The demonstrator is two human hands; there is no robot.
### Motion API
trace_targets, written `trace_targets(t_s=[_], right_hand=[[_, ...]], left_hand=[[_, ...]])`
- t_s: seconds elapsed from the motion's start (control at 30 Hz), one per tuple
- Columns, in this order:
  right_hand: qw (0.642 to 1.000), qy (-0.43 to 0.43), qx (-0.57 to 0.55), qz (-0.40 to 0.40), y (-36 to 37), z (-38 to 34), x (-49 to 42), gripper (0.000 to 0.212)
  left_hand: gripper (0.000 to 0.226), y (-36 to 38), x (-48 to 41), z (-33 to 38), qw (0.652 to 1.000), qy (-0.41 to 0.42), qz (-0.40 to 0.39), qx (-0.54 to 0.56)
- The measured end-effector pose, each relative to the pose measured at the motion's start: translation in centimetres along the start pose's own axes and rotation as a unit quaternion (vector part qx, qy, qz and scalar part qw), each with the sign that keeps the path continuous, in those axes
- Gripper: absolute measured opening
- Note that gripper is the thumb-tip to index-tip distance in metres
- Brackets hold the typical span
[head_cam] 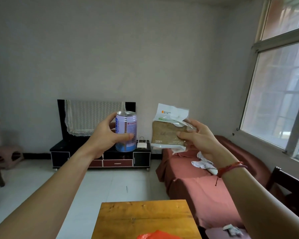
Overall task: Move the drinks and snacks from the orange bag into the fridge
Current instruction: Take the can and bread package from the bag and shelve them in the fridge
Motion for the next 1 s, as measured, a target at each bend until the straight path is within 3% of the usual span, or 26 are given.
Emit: trace_targets(t_s=[0.37,0.5,1.0], right_hand=[[0.998,0.008,-0.018,-0.060,4.4,1.7,-1.5,0.052],[0.995,0.003,-0.016,-0.101,8.2,1.2,-1.3,0.046],[0.959,0.000,-0.032,-0.281,31.4,-0.5,4.3,0.046]], left_hand=[[0.084,-3.7,3.5,0.1,0.997,-0.025,0.058,-0.031],[0.074,-6.7,6.2,1.0,0.993,-0.037,0.092,-0.058],[0.073,-24.0,22.1,7.1,0.947,-0.092,0.233,-0.201]])
Point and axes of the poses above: each hand's wrist, its own x-axis away from the middle knuckle, its own y-axis out of the palm, z = x × y, the point moved 10 cm from there along -x, towards the middle knuckle, and after that the axes turned 10 degrees about y, right-handed, at the moved point
